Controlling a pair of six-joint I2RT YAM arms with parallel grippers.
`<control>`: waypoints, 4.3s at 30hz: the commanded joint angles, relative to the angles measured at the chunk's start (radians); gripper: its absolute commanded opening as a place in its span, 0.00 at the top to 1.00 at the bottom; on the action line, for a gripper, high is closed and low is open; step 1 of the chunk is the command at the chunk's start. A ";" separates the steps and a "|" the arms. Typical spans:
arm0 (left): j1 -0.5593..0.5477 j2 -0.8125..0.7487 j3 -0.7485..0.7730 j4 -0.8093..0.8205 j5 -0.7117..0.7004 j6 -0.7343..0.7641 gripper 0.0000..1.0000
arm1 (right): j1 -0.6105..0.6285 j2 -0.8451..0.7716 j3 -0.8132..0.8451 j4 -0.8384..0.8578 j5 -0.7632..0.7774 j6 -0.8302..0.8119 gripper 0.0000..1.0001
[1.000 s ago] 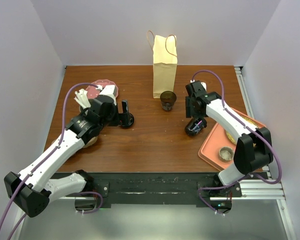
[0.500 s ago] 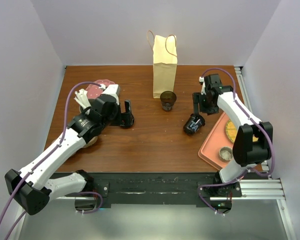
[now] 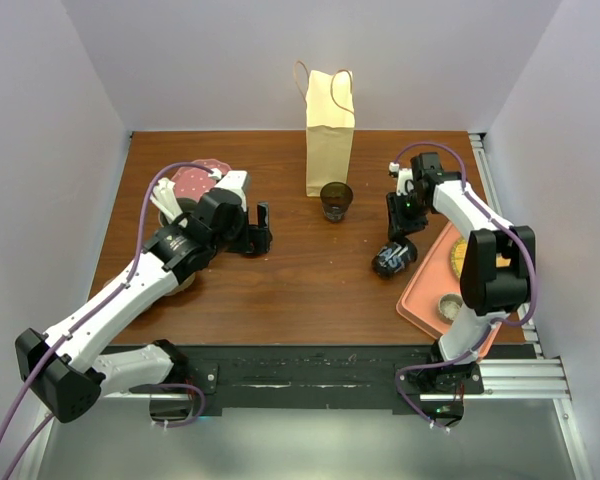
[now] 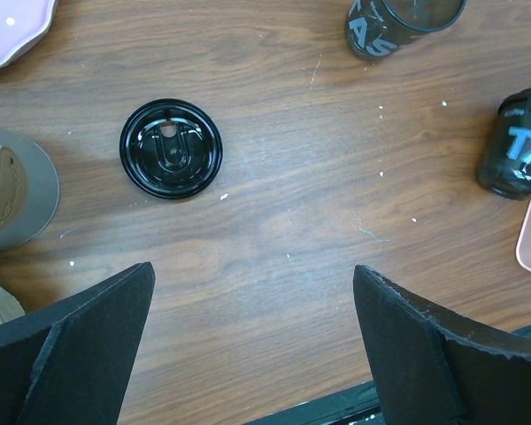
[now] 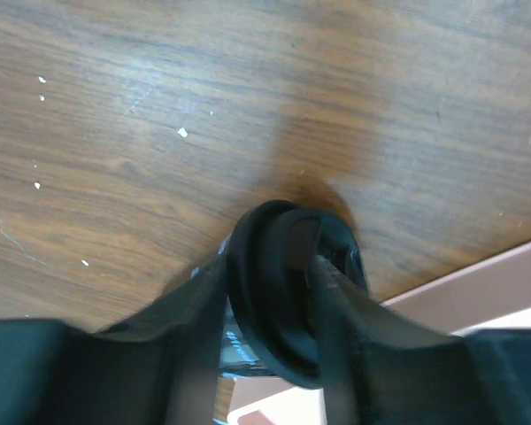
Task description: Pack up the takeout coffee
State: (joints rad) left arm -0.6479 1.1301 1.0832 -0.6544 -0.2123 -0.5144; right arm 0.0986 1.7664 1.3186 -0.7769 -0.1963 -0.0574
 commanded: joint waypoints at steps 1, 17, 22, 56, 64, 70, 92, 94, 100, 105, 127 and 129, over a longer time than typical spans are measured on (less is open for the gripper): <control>-0.004 -0.003 0.052 0.010 -0.006 0.013 0.00 | -0.005 -0.019 0.013 0.013 -0.020 -0.025 0.68; -0.006 -0.006 0.035 0.042 -0.006 0.016 0.00 | 0.006 -0.145 0.074 -0.039 0.194 0.050 0.96; -0.004 -0.019 0.027 0.055 -0.016 0.020 0.00 | 0.102 -0.165 0.119 -0.064 0.552 0.083 0.96; -0.047 -0.135 0.213 -0.088 -0.320 0.007 0.00 | 0.432 0.252 0.143 -0.047 1.500 0.416 0.92; -0.061 -0.138 0.225 -0.096 -0.338 0.011 0.00 | 0.481 0.323 0.188 -0.235 1.506 0.654 0.75; -0.062 -0.142 0.221 -0.096 -0.334 0.010 0.00 | 0.504 0.349 0.231 -0.335 1.509 0.771 0.55; -0.061 -0.078 0.352 -0.103 -0.299 0.018 0.00 | 0.500 0.151 0.511 -0.204 1.134 0.454 0.38; -0.061 -0.063 0.359 -0.090 -0.286 0.023 0.00 | 0.483 0.108 0.562 -0.147 1.040 0.363 0.39; -0.052 0.061 0.457 -0.138 -0.225 0.016 0.00 | 0.400 0.184 0.957 -0.137 0.779 0.302 0.39; -0.041 0.125 0.520 -0.168 -0.153 -0.070 0.01 | 0.308 0.287 1.199 -0.104 0.620 0.364 0.39; -0.032 0.169 0.574 -0.185 -0.188 0.056 0.01 | 0.289 0.395 1.101 0.070 0.525 0.314 0.48; -0.032 0.169 0.574 -0.183 -0.187 0.056 0.01 | 0.288 0.403 1.105 0.065 0.525 0.307 0.55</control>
State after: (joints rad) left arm -0.6868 1.3087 1.6299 -0.8574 -0.3889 -0.4862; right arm 0.3874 2.1887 2.4241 -0.7410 0.2996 0.2672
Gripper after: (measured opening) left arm 0.990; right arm 0.515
